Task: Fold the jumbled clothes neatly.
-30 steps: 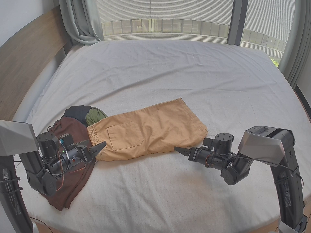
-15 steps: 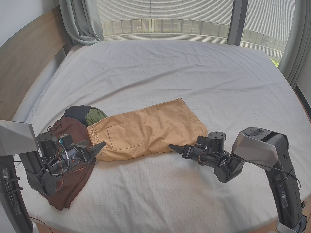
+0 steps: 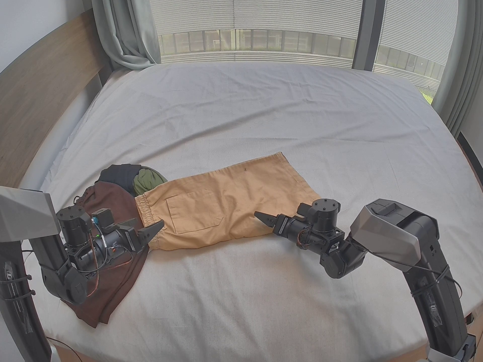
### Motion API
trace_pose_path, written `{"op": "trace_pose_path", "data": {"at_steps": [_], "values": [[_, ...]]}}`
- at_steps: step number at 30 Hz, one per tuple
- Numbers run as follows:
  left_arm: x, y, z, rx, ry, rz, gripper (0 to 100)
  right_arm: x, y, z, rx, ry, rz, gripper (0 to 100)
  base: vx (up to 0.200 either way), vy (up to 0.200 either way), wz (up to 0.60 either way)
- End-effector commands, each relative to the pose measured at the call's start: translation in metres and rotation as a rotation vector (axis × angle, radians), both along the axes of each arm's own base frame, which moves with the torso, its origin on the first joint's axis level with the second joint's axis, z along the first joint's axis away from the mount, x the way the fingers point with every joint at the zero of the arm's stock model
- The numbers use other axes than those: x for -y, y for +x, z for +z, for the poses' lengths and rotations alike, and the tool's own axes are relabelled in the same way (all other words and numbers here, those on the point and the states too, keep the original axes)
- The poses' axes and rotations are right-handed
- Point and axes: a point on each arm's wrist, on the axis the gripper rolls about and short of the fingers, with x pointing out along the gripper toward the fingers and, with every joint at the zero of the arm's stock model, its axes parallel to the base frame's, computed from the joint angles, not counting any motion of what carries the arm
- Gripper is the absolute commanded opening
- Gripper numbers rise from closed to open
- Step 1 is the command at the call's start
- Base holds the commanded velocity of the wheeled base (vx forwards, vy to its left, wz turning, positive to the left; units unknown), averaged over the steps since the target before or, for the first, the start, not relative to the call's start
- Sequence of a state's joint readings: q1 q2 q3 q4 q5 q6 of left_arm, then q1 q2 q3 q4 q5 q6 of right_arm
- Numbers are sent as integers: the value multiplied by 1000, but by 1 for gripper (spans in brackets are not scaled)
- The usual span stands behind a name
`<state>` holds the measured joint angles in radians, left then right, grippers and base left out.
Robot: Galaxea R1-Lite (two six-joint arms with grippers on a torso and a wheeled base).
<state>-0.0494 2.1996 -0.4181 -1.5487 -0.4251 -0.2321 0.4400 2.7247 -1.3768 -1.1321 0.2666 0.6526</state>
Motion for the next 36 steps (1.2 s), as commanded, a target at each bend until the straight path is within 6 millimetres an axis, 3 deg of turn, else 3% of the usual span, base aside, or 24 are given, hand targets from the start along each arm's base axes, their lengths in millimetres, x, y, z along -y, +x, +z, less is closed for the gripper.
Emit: {"op": "trace_pose_path", "data": {"at_steps": [1, 7, 8, 22, 34, 36], "values": [[0, 0, -1, -4, -1, -1, 100, -12, -2, -6, 2, 1, 13, 100, 0, 0, 0], [0, 0, -2, -7, -1, -2, 100, -21, -4, -4, -24, 46, -11, 100, 0, 0, 0], [1, 0, -3, -10, -1, -4, 100, -21, -4, -4, -24, 46, -13, 0, 0, 0, 0], [0, 2, -11, -35, 0, -1, 100, -14, -7, 3, -28, 28, -90, 0, 0, 0, 0], [-2, 3, -14, -42, 1, 5, 100, 9, -46, 18, -61, -37, -89, 0, 0, 0, 0], [-2, 3, -14, -42, 1, 5, 100, 18, -61, 20, -73, -56, -89, 0, 0, 0, 0]]}}
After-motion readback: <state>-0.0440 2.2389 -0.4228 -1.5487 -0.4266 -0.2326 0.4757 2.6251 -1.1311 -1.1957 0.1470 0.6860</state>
